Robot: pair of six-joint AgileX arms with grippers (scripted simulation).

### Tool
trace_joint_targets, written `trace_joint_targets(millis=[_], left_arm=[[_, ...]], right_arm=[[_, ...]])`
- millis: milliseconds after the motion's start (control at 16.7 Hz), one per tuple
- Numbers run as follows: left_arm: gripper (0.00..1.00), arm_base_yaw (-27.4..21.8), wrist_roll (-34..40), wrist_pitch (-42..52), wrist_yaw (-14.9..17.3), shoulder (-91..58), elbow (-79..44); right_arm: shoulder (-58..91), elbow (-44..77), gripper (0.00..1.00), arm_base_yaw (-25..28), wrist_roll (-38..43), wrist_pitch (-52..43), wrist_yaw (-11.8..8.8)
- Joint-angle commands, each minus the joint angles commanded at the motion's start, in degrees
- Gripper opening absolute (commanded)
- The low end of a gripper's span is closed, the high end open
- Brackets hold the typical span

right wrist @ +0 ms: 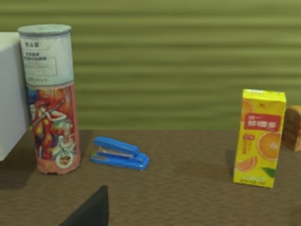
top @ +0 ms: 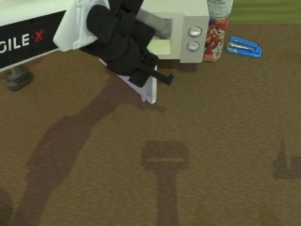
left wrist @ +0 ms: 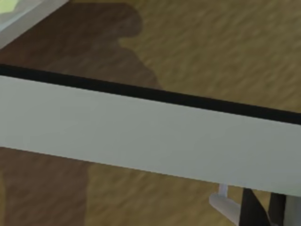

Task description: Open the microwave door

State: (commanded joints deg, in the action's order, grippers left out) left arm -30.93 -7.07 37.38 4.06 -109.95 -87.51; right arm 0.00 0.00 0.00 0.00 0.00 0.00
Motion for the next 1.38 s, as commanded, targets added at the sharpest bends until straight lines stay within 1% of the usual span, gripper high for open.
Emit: trace_joint_targets(millis=[660, 840, 1200, 1380], left_arm=[[0.00, 0.00, 0.00, 0.00, 0.00, 0.00, 0.00], [0.00, 0.02, -0.73, -0.08, 0.82, 0.21, 0.54], [0.00, 2.95, -8.49, 0.09, 4.82, 3.10, 3.98], [0.00, 3.25, -9.26, 0.12, 5.23, 3.37, 4.34]], right_arm=[[0.00, 0.00, 1.00, 0.00, 0.00, 0.00, 0.00], [0.00, 0.00, 1.00, 0.00, 0.00, 0.00, 0.00], [0.00, 0.00, 1.00, 0.00, 0.00, 0.00, 0.00], [0.00, 0.00, 1.00, 0.00, 0.00, 0.00, 0.00]])
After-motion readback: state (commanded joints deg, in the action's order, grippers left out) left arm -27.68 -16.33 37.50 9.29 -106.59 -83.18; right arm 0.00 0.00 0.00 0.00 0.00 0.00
